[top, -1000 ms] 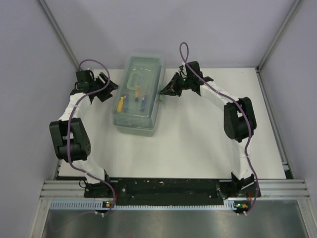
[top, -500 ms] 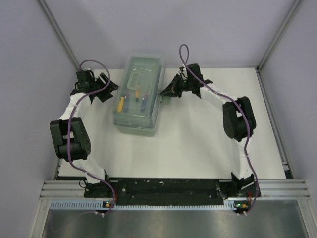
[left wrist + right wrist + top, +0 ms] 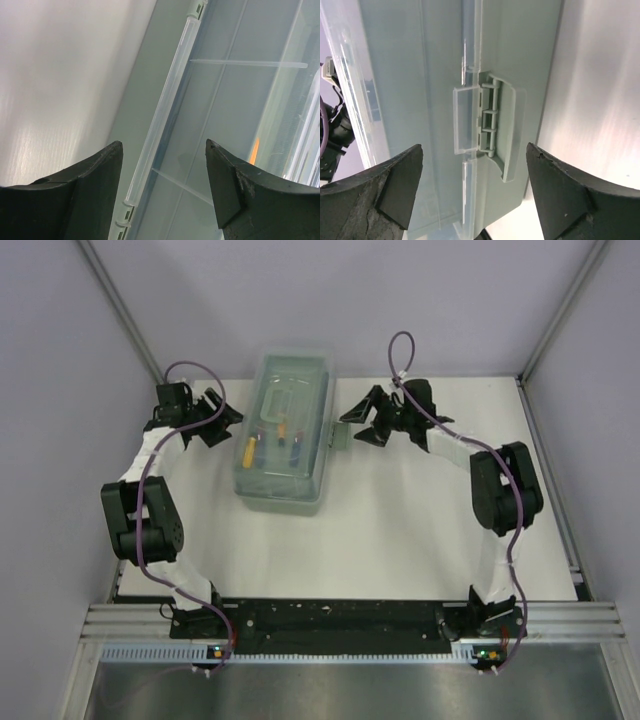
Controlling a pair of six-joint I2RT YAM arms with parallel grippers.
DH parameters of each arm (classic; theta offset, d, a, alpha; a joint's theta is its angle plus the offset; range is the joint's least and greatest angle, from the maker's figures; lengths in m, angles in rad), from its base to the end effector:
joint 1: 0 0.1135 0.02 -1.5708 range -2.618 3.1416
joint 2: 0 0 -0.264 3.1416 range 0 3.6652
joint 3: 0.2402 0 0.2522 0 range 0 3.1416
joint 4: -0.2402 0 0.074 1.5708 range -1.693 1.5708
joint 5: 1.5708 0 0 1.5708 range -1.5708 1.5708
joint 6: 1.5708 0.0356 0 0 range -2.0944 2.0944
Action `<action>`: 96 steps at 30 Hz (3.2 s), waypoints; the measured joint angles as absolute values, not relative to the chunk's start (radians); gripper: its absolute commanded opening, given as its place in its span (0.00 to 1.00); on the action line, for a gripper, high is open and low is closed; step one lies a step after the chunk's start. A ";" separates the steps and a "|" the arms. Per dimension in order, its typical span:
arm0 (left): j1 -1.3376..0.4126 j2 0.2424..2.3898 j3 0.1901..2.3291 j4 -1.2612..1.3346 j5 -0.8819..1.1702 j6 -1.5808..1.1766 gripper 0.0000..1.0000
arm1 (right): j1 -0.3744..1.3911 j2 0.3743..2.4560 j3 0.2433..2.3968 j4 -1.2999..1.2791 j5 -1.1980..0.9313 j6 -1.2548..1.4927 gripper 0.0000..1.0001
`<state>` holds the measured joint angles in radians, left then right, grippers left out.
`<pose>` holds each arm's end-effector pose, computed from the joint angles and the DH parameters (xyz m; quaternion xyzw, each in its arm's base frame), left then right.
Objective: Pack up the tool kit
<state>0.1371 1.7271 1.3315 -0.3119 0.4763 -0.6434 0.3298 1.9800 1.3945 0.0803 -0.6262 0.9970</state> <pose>0.3891 0.0372 0.2666 -0.2445 0.8538 -0.3093 0.3399 0.4212 0.1662 0.2206 0.1205 0.8256 0.5066 0.2174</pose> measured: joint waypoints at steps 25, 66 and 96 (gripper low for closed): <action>0.123 1.761 1.333 -0.277 0.583 -0.687 0.72 | 0.315 2.254 1.338 0.930 -0.842 1.527 0.90; 0.022 1.758 1.333 -0.266 0.353 -0.736 0.68 | 0.313 2.077 1.523 -0.104 -0.760 1.308 0.58; 0.016 1.759 1.327 -0.252 0.333 -0.734 0.68 | 0.326 2.077 1.639 -0.315 -0.727 1.183 0.20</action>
<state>0.0158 1.7588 1.3273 -0.2523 0.3328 -0.7341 0.3260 2.0766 1.6386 -0.3149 -0.7269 1.1828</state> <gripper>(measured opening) 0.677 0.186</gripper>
